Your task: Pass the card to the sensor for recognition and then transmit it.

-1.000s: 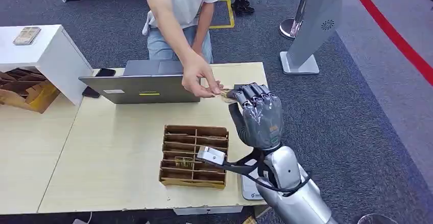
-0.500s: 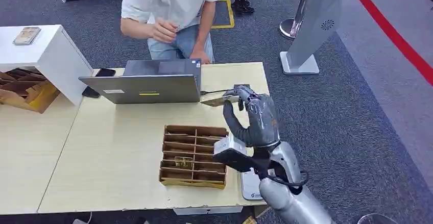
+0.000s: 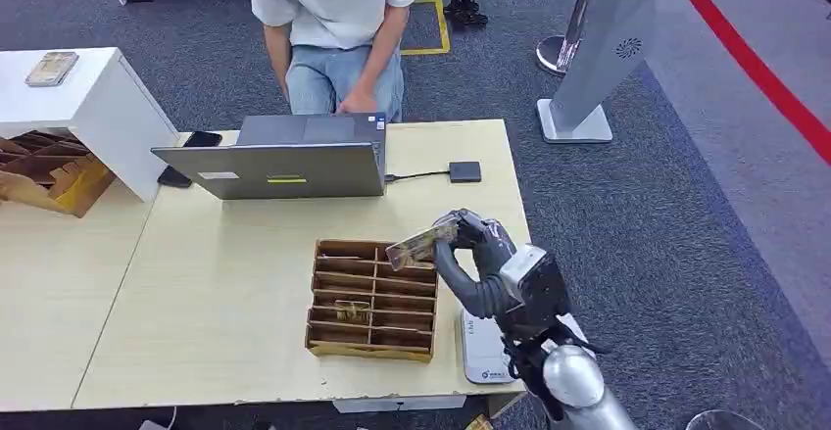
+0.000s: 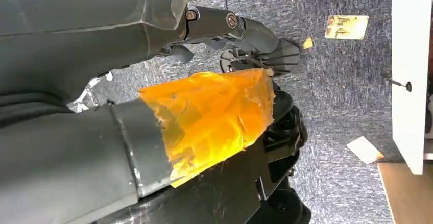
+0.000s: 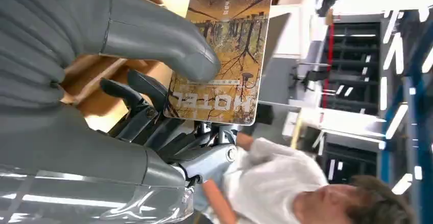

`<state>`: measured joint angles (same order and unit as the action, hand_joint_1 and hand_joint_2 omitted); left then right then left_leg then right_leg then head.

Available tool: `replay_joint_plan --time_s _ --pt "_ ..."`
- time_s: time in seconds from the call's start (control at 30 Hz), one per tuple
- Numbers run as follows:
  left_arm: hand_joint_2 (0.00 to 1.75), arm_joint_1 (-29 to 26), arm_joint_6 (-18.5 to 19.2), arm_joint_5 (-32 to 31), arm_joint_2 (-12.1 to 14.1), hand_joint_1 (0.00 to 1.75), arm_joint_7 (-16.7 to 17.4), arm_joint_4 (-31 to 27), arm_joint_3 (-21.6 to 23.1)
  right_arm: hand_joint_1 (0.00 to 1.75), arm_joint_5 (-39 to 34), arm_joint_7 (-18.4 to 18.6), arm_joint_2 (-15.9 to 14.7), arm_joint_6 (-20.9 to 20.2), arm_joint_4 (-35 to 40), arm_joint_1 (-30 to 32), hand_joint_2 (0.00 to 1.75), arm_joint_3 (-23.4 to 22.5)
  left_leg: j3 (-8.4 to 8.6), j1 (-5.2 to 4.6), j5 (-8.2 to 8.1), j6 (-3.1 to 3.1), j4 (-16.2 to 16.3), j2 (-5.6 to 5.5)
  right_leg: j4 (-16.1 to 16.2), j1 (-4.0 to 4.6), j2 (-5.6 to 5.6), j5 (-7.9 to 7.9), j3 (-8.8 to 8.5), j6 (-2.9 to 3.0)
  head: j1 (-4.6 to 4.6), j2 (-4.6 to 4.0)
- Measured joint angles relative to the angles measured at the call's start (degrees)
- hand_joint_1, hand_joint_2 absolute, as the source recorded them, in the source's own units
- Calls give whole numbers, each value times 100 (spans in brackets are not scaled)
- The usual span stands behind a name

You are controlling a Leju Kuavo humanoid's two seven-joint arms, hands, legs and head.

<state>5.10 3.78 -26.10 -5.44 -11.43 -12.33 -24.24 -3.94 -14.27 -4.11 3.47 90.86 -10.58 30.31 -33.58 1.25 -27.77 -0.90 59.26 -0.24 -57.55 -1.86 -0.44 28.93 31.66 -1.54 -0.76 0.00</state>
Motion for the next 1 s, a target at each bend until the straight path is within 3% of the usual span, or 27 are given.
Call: replay_joint_plan --time_s 0.63,0.77,1.0 --pt "0 -100 0 142 28 0 -149 0 -138 175 -17 195 -354 -111 -328 1270 175 -833 -4 0 -3 -2 -1 1 1 0 1 1 3 0 -2 0" --pt "0 -101 4 151 28 0 -157 2 -164 175 256 291 -398 -83 -393 1368 175 -892 -3 0 -3 -2 -1 1 1 0 1 1 3 0 0 0" --pt "0 -101 31 151 46 0 -157 0 -173 175 1354 678 -487 254 -577 1336 175 -859 -4 0 -3 -2 -1 1 1 0 1 1 3 0 -2 0"
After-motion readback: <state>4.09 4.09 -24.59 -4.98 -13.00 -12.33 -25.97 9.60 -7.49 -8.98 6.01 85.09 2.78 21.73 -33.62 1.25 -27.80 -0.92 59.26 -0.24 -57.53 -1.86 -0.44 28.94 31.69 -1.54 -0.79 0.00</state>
